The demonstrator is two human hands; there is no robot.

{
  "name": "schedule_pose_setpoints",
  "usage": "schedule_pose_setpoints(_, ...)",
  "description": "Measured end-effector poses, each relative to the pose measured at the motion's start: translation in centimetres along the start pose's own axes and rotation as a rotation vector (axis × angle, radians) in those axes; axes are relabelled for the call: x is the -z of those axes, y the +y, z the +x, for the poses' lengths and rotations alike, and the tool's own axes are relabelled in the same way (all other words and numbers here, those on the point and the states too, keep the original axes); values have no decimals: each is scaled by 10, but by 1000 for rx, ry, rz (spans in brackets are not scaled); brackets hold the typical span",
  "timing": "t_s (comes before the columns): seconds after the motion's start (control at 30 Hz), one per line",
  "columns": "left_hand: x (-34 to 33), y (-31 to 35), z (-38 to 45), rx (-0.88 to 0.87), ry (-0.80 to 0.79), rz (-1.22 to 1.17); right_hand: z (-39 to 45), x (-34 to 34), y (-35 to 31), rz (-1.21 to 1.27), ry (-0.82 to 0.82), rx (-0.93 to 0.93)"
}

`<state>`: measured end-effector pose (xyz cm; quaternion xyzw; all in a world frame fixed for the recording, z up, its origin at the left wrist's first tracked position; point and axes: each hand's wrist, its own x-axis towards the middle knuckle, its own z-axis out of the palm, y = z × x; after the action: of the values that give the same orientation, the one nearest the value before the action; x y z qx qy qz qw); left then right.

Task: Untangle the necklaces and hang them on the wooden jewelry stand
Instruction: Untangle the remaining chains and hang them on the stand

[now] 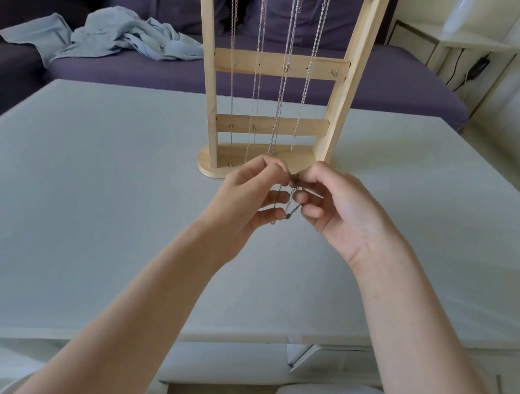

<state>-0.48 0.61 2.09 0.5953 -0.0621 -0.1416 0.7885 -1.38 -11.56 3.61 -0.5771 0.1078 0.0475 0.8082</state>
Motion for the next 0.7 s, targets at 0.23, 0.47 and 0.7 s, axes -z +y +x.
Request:
schedule_pose_setpoints(0.23,-6,-7,2,38,19,56,2,0,3,-104,65,9)
schedule_pose_setpoints(0.47,8,0,4,73,27,-72,0,5,2,-221,-33,78)
schedule_pose_setpoints(0.7,12,-3,6,92,-12,-8,-3,14,0,-286,-52,81)
